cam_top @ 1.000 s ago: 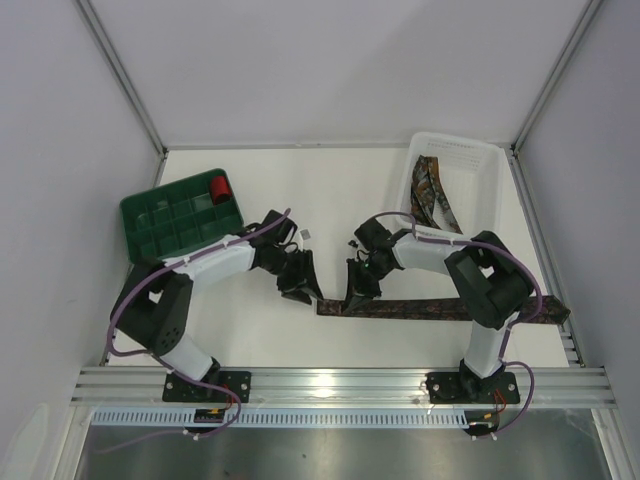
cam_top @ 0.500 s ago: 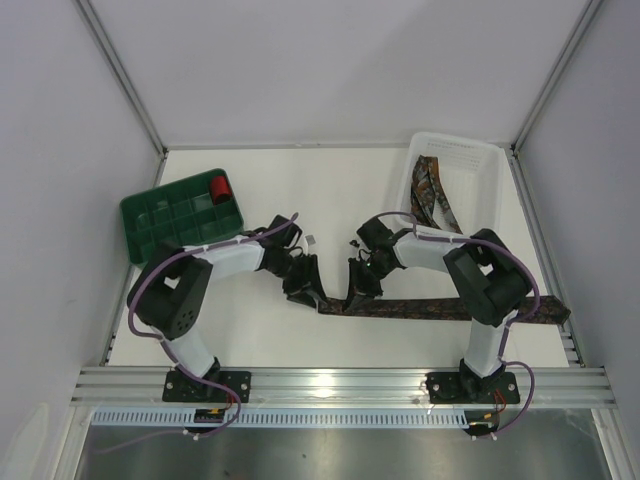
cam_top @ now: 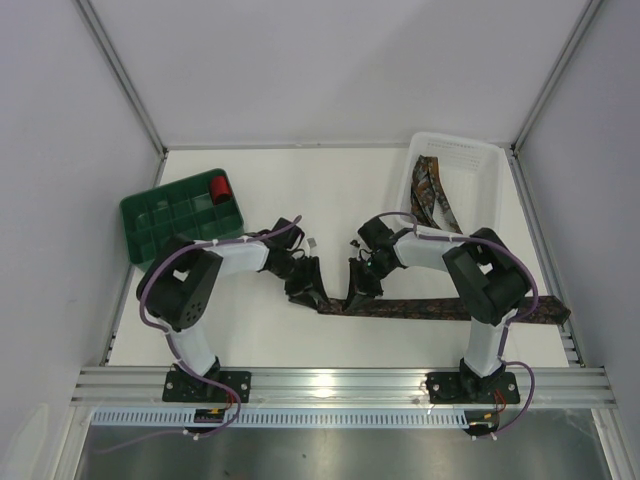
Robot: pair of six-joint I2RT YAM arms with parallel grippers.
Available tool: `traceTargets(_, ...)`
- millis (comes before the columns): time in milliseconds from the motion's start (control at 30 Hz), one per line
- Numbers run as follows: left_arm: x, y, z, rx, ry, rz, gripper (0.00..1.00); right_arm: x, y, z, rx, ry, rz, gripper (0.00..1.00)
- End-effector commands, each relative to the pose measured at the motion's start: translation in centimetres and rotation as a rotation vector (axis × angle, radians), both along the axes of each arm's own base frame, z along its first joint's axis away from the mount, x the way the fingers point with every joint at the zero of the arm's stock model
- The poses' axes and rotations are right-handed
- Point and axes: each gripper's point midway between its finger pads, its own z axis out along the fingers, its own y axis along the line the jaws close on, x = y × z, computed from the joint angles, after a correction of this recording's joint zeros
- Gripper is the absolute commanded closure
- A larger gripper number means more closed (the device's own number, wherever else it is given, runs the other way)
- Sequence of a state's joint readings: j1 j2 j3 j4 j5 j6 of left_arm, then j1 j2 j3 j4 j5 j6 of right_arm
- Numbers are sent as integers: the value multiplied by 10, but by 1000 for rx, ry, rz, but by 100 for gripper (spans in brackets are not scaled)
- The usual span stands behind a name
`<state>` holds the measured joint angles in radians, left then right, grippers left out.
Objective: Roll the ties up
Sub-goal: Roll the tie
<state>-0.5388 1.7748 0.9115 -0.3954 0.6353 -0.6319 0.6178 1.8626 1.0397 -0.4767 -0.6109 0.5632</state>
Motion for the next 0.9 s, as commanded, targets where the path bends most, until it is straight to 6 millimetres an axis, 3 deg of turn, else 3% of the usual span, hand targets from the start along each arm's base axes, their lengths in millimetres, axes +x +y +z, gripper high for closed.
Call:
traceTargets(0, 6, -10, 1, -26, -22, -3, 54, 7, -4, -10, -24, -27, 6, 99)
traceTargets(67, 6, -11, -2, -23, -16, -2, 58, 8, -3, -10, -21, -27, 6, 99)
traceTargets(167, 5, -9, -4, -17, -10, -4, 74, 9, -3, -9, -25, -31, 9, 99)
traceTargets(200, 4, -8, -5, -11, -9, -2, 85, 11, -4, -9, -26, -33, 8, 98)
traceTargets(267, 2, -4, -4, 6, -15, -4, 98, 13, -2, -8, -29, -42, 13, 98)
traceTargets(300, 2, -1, -4, 17, -19, -1, 99, 14, -1, -8, -28, -43, 14, 98)
traceTargets(600, -11, 28, 1, 76, -25, 12, 100, 24, 12, -1, -16, -61, 25, 98)
traceTargets(867, -7, 33, 9, 103, -53, 4, 100, 17, 19, -2, -16, -53, 40, 98)
